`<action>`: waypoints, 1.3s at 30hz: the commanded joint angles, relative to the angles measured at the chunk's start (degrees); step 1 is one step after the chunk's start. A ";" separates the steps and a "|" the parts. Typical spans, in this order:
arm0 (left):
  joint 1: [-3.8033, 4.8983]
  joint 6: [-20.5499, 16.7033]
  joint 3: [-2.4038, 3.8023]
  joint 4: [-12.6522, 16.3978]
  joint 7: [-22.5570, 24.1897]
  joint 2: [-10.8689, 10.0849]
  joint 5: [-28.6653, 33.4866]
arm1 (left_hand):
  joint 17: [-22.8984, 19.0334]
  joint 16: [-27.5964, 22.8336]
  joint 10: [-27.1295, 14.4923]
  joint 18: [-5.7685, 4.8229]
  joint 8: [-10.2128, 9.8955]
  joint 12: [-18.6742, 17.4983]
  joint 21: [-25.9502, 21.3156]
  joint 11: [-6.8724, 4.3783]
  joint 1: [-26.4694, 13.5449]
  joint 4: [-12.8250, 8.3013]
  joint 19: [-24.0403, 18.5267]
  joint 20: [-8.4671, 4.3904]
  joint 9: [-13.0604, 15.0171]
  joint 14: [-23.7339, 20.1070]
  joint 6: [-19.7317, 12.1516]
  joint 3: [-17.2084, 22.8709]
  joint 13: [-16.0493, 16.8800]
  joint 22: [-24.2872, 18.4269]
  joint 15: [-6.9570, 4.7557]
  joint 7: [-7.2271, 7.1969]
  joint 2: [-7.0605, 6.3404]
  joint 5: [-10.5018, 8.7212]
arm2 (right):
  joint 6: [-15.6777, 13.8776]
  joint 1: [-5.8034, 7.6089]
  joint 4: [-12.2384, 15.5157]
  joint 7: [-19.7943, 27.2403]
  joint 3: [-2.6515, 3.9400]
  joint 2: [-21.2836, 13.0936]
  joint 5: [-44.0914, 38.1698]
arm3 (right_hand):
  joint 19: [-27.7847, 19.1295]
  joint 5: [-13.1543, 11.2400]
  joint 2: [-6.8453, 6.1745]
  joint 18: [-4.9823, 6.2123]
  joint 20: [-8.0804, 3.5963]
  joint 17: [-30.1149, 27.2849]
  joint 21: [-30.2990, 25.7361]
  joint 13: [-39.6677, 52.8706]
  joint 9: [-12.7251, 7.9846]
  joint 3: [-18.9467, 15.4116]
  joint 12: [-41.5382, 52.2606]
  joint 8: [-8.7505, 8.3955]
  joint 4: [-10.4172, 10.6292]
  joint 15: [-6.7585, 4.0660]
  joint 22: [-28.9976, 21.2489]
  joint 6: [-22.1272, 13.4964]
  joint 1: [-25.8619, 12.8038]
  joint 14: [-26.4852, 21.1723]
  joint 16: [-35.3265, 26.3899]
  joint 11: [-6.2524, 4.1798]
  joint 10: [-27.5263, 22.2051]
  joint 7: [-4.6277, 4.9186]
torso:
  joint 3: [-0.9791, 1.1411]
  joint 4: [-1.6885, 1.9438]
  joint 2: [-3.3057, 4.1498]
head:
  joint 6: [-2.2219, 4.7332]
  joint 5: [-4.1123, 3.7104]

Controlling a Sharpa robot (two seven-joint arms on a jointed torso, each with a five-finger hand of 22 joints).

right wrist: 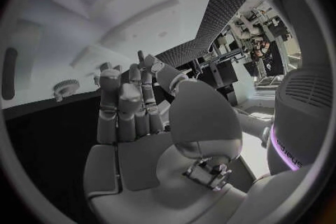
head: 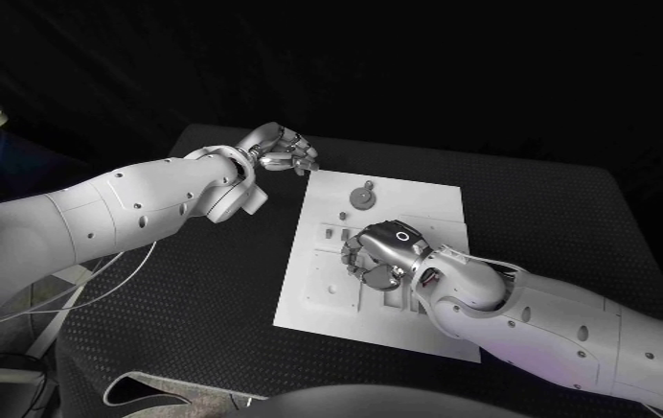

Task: Assemble the parts on the task board

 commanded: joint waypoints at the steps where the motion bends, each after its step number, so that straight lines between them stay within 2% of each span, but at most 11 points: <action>1: 0.11 -0.12 0.05 0.21 0.84 0.04 -0.61 | 0.08 -0.22 0.14 -0.54 0.21 0.25 0.00 0.03 0.22 -0.09 -0.23 0.31 -0.06 0.03 -0.16 -0.28 -0.06 -0.10 0.21 0.28 0.21 0.27 | 0.85 -0.05 -0.21 0.17 0.04 0.05 -0.93 | -0.19 0.12 0.02 3.05 -0.36 0.08 0.09 0.05 0.08 0.43 -0.15 0.15 -0.02 -0.47 0.89 0.37 -0.03 -0.60 -0.29 -1.38 8.29 0.18 | -0.02 0.00 0.03 | -0.19 0.27; 6: 0.17 -0.03 0.05 0.38 0.84 -0.05 -0.68 | 0.12 -0.25 0.13 -0.54 0.20 0.24 0.01 0.04 0.23 -0.09 -0.23 0.31 -0.07 0.03 -0.18 -0.28 -0.08 -0.11 0.22 0.29 0.21 0.27 | 1.25 -0.05 -0.73 0.26 0.00 0.18 -0.96 | -0.20 0.12 0.02 3.05 -0.36 0.09 0.09 0.06 0.10 0.44 -0.18 0.15 -0.02 -0.47 0.89 0.36 -0.03 -0.60 -0.31 -1.38 8.30 0.18 | -0.01 -0.11 -0.01 | -0.33 0.39; 16: 0.21 0.05 0.05 0.46 0.79 -0.23 -0.68 | 0.20 -0.30 0.10 -0.54 0.20 0.22 0.02 0.05 0.24 -0.08 -0.24 0.31 -0.08 0.04 -0.19 -0.29 -0.11 -0.15 0.22 0.29 0.22 0.27 | 1.55 -0.26 -1.55 0.40 -0.62 0.58 -0.95 | -0.22 0.12 0.03 3.05 -0.36 0.10 0.08 0.07 0.13 0.44 -0.24 0.14 -0.02 -0.47 0.89 0.35 -0.06 -0.61 -0.33 -1.37 8.31 0.19 | 0.10 -0.08 0.03 | -0.52 0.57; 39: 0.35 0.39 0.05 0.74 0.68 -0.30 -0.80 | 0.39 -0.43 0.06 -0.54 0.17 0.19 0.05 0.07 0.28 -0.06 -0.24 0.32 -0.11 0.07 -0.24 -0.31 -0.19 -0.22 0.23 0.32 0.20 0.27 | 2.09 -0.82 -2.90 -0.04 -0.84 1.62 -1.76 | -0.26 0.12 0.09 3.05 -0.37 0.14 0.06 0.11 0.20 0.46 -0.38 0.11 -0.03 -0.47 0.88 0.31 -0.08 -0.63 -0.39 -1.37 8.35 0.20 | 0.11 -0.14 0.02 | -0.77 1.06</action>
